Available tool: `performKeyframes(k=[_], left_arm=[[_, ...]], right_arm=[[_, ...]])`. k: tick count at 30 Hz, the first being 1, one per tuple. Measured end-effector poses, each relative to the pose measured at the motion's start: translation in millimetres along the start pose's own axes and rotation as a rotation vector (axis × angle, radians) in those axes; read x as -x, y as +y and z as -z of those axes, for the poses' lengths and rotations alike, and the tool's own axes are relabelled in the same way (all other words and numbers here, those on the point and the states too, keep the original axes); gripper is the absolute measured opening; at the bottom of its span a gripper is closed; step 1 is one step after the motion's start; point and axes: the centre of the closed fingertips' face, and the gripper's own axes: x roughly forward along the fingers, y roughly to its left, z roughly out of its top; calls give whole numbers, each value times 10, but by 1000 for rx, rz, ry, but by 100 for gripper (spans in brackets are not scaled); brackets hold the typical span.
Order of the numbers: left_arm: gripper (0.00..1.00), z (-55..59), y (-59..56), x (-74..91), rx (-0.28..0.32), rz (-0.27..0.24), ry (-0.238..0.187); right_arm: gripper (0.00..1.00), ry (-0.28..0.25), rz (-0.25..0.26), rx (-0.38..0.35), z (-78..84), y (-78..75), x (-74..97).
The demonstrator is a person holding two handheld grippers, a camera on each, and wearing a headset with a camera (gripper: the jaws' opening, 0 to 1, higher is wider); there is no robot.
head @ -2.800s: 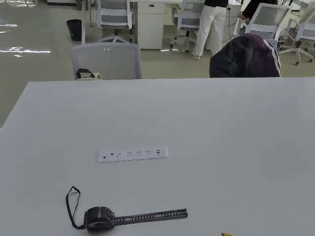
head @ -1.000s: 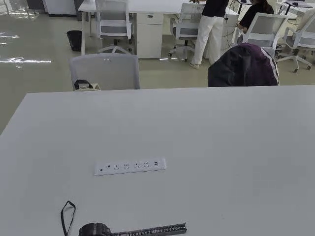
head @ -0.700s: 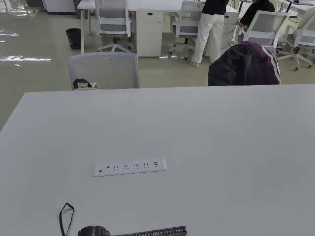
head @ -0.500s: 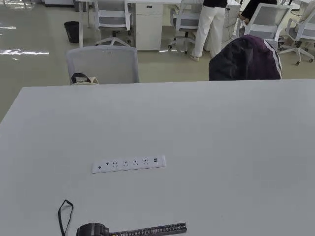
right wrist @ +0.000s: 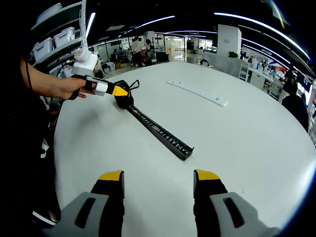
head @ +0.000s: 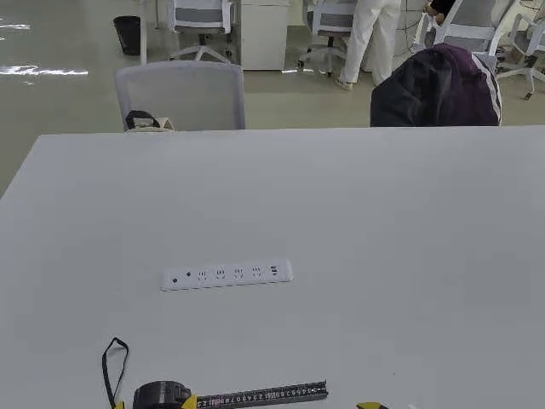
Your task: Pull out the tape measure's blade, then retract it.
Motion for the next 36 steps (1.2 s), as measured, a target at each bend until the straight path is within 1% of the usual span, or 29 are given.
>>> performKeyframes(k=[3, 6, 11, 14, 15, 17, 18, 22, 24, 25, 30, 34, 36], left_arm=[[66, -5, 1, 8, 6, -3, 1], [66, 2, 15, -19, 10, -5, -2], [65, 13, 9, -21, 26, -10, -1], [66, 22, -30, -36, 11, -12, 0], [66, 24, -31, -36, 14, -17, -1], [66, 22, -32, -36, 23, -22, -6], [66, 23, -38, -41, 24, -23, -7], [67, -17, -8, -30, 19, -53, -24], [68, -30, -3, -12, 6, -62, -24], [68, -49, -19, 3, 5, -64, -25], [66, -74, -28, 3, 4, -60, -29], [63, -69, -45, -11, 8, -53, -22], [61, -46, -46, -7, 11, -52, -15]], right_arm=[[53, -2, -22, 39, -28, -62, -60], [52, 13, -38, 59, -49, -117, -111], [48, 23, -70, 96, -72, -198, -197], [46, 29, -95, 108, -58, -263, -266], [46, 32, -102, 111, -58, -275, -281], [45, 22, -110, 141, -86, -291, -309], [44, 23, -115, 149, -84, -329, -328], [44, 44, -140, 185, -73, -419, -395], [42, 51, -155, 200, -87, -435, -417], [40, 52, -165, 209, -93, -435, -427], [35, 74, -212, 251, -74, -455, -521], [33, 90, -247, 270, -81, -449, -578], [33, 95, -263, 279, -70, -445, -602]])
